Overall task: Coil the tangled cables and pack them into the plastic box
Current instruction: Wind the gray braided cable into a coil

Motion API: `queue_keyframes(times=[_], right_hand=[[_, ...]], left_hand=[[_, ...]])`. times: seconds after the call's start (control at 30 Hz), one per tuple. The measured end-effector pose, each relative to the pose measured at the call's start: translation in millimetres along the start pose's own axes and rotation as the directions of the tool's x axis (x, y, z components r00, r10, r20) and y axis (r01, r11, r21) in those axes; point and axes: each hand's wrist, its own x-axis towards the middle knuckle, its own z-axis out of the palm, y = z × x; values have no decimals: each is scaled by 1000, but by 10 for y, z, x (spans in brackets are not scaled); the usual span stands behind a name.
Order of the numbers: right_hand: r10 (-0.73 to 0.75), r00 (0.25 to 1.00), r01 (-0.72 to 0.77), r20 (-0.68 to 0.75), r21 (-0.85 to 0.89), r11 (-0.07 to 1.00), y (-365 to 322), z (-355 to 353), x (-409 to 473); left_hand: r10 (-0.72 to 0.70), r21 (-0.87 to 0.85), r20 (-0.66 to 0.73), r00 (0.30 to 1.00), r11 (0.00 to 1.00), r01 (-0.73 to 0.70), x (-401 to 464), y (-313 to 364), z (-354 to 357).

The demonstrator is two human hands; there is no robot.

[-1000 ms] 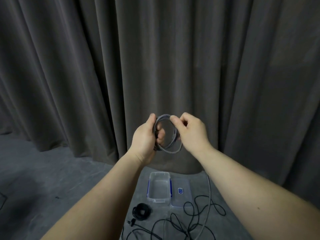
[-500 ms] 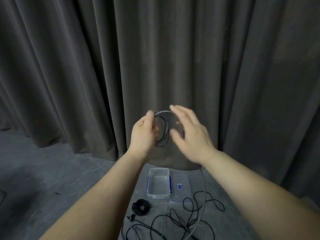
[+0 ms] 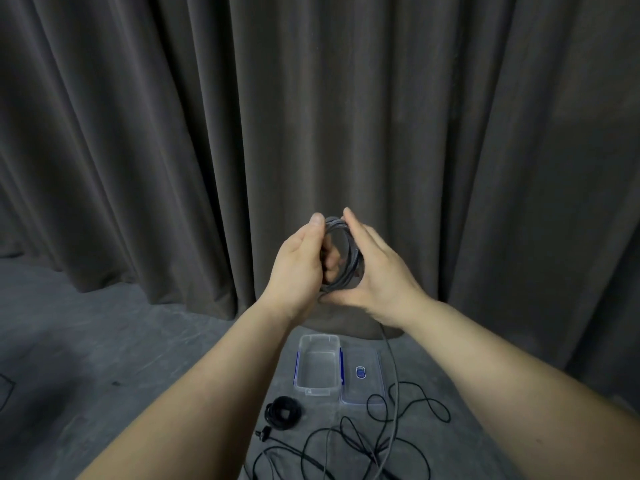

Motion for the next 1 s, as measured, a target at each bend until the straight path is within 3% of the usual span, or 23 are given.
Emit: queue_keyframes(times=[0.23,0.4,0.53,0.77,0.9,1.0], right_hand=[[55,994,-57,91,15,998,-25,-4,16],[80,995,-81,66,5,997,-21,11,53],[98,993,-97,72,-16,995,-6,-2,52],[114,989,-118,91,45,992,34,-29,37],[92,988,-99,126,48,994,-23,-61,71],[84,987,-96,138,86,992,-49,-60,125]], left_hand=[[-109,-136,-31,993,985,104,-67,-14,25],[-71,125,-158,985,988,91,-67,25,48],[-95,72,-235,967,991,115,-67,39,82],[21,255,-41,999,967,-10,-132,-31,55],[15,98,1,1000,995,-15,-125,26,32],[17,-8,-64,998,1000,-18,-56,33,21]])
